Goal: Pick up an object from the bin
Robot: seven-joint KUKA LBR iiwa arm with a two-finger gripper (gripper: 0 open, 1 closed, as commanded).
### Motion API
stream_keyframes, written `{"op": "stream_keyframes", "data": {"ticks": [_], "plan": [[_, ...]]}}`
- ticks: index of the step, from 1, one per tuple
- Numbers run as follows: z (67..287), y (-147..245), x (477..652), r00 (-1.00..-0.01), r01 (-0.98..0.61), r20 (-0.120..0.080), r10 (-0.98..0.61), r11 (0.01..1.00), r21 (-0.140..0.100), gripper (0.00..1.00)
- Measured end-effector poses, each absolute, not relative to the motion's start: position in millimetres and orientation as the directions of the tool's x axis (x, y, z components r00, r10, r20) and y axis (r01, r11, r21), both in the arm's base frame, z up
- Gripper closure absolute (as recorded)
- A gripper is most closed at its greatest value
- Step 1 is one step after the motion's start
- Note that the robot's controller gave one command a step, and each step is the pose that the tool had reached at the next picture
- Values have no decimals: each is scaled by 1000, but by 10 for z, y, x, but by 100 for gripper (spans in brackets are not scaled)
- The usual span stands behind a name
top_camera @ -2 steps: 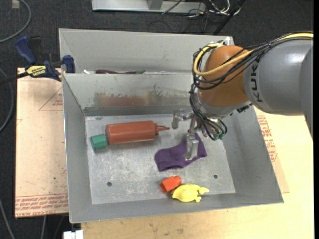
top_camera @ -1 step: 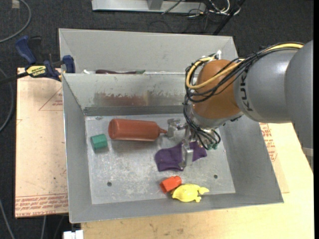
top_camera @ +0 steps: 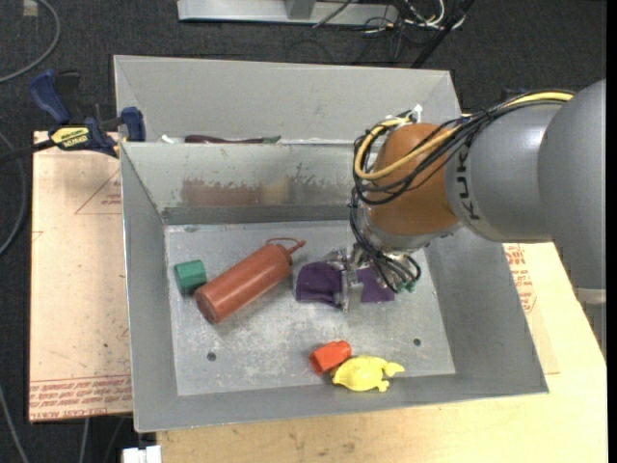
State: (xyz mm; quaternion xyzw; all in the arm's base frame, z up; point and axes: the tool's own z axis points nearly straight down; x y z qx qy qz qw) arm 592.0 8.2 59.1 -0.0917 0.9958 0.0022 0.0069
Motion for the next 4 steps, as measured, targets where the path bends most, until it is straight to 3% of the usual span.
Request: {"op": "stream_keyframes", "data": {"ticks": [2,4], "plan": [[652,80,5908,-983,-185,-14,-185,983,3,100],[973,77,5901,-983,-184,-13,-184,983,3,100]]}}
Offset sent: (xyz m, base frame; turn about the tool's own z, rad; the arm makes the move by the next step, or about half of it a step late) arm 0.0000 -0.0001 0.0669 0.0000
